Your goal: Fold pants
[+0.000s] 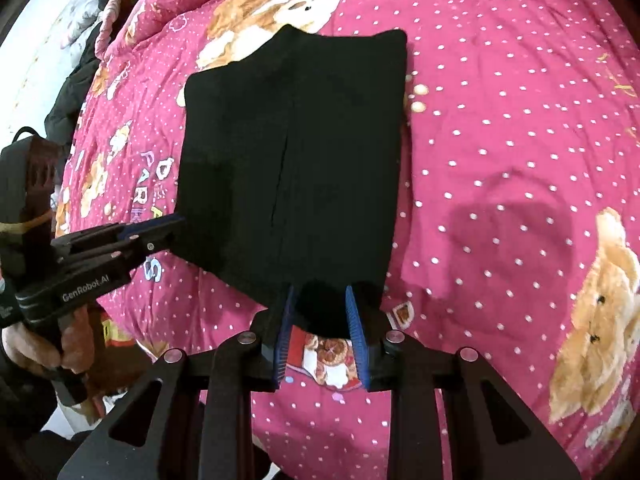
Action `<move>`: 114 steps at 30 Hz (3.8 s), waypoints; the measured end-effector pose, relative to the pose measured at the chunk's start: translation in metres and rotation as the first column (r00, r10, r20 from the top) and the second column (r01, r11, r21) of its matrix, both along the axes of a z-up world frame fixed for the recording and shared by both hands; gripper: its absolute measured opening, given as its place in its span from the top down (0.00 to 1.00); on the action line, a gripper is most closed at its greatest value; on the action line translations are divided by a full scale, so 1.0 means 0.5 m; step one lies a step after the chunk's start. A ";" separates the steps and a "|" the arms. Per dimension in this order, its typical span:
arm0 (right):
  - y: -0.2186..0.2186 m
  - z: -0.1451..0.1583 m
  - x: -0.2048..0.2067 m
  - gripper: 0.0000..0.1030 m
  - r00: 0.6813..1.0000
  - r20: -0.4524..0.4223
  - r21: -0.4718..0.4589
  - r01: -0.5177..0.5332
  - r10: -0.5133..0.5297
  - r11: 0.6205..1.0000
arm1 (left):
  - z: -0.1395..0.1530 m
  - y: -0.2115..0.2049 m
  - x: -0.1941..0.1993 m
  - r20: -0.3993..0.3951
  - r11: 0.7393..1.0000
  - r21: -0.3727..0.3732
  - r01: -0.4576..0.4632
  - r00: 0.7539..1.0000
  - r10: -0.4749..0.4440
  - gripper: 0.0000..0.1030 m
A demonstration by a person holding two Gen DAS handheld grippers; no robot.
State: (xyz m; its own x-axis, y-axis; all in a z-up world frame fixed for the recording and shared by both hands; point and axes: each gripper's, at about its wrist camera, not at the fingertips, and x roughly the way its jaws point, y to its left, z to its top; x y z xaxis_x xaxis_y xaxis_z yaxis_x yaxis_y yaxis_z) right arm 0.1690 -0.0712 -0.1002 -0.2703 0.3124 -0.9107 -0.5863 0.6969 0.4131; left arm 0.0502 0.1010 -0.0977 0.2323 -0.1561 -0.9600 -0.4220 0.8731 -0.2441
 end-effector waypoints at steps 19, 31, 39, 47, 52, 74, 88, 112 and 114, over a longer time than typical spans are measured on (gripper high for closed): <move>-0.061 0.153 -0.103 0.65 0.978 0.203 0.045 0.042 -0.050 0.998 | 0.147 -0.075 -0.102 0.110 0.983 0.176 0.050 0.991 -0.070 0.61; -0.042 0.181 -0.139 0.59 0.971 0.240 0.042 0.012 -0.022 0.999 | 0.177 -0.073 -0.128 0.123 0.974 0.225 0.035 0.990 -0.064 0.58; -0.028 0.190 -0.135 0.59 0.967 0.253 0.025 0.015 -0.021 1.000 | 0.188 -0.053 -0.125 0.148 0.972 0.233 0.013 0.988 -0.049 0.58; -0.021 0.187 -0.133 0.59 0.969 0.246 0.000 0.017 -0.016 1.000 | 0.185 -0.048 -0.116 0.156 0.973 0.228 0.030 0.985 -0.067 0.58; -0.017 0.191 -0.135 0.59 0.970 0.242 -0.002 0.009 -0.008 1.000 | 0.189 -0.051 -0.112 0.167 0.973 0.227 0.039 0.983 -0.078 0.58; -0.019 0.197 -0.163 0.59 0.971 0.238 -0.001 -0.001 0.001 1.000 | 0.188 -0.073 -0.151 0.108 0.962 0.271 0.042 0.991 -0.074 0.58; -0.021 0.198 -0.189 0.59 0.962 0.274 0.002 -0.009 0.008 1.000 | 0.184 -0.073 -0.159 0.101 0.963 0.262 0.058 0.991 -0.087 0.58; -0.017 0.207 -0.211 0.59 0.952 0.304 -0.019 0.039 -0.032 0.999 | 0.174 -0.071 -0.179 0.102 0.957 0.272 0.100 0.986 -0.132 0.58; -0.017 0.206 -0.213 0.59 0.952 0.303 -0.021 0.047 -0.039 0.999 | 0.173 -0.070 -0.180 0.100 0.957 0.270 0.107 0.985 -0.138 0.58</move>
State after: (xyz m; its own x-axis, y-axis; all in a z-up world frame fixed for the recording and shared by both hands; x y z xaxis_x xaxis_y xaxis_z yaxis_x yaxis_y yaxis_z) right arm 0.0623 -0.0797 0.0029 0.0322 0.2909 -0.9562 -0.6501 0.7328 0.2011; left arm -0.0400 0.0659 -0.0114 0.3404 0.0637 -0.9381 -0.2901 0.9561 -0.0403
